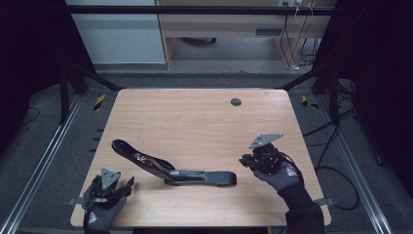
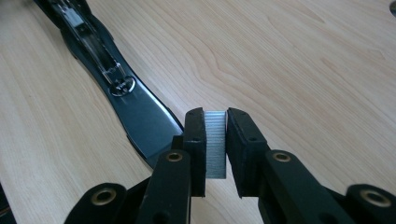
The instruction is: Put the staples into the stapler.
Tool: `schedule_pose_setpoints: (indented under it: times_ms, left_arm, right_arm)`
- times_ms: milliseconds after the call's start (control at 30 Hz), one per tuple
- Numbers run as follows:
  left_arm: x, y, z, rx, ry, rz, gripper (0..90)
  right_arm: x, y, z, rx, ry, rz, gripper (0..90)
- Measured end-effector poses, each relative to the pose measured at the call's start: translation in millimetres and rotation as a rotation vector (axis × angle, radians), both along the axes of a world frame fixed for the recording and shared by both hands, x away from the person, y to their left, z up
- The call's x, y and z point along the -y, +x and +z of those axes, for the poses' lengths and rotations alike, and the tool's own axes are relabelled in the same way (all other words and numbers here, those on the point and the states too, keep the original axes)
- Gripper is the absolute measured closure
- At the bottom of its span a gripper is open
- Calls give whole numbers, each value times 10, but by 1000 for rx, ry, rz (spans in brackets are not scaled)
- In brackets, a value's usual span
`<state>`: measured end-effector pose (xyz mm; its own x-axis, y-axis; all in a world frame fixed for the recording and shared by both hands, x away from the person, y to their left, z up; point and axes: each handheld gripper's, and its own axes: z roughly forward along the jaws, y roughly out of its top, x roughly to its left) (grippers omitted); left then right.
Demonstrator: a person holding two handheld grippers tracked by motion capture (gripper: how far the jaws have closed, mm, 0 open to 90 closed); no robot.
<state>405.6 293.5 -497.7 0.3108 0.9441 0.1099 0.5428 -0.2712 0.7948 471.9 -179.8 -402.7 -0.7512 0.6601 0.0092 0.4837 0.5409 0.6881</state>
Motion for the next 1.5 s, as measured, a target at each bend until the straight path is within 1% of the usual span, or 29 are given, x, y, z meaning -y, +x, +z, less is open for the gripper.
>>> schedule_pose_setpoints:
  times_ms: [133,167,200,267,500,600,700,1233,1433,1467,1500]
  left_arm:
    - [-3,3,-3,0,-4,2,435]
    - [-4,2,-3,0,-5,2,436]
    - [-4,1,-1,0,-2,1,435]
    - [-3,1,-2,-1,-1,0,436]
    - [-4,3,-2,-1,-1,-2,435]
    - [-3,3,-2,-1,-1,-2,436]
    - [-5,3,-2,-1,-2,-2,435]
    - [0,9,-1,-4,-1,-3,435]
    - [8,16,-4,-9,-2,-5,435]
    - [12,19,-6,-6,-6,-4,436]
    - [15,20,-5,-6,-4,-6,436]
  right_arm:
    - [-79,22,64,8,3,40,781]
    - [-100,29,78,12,12,50,781]
    - [-120,35,98,14,10,56,781]
    - [-159,50,127,19,27,74,781]
    - [-323,92,181,20,22,126,781]
    - [-380,104,184,19,29,149,780]
    - [-437,125,182,19,19,175,781]
    - [-663,226,183,1,23,241,781]
    - [-718,250,154,-4,24,276,781]
    - [-730,253,142,-5,30,274,781]
    - [-734,259,138,-6,25,277,781]
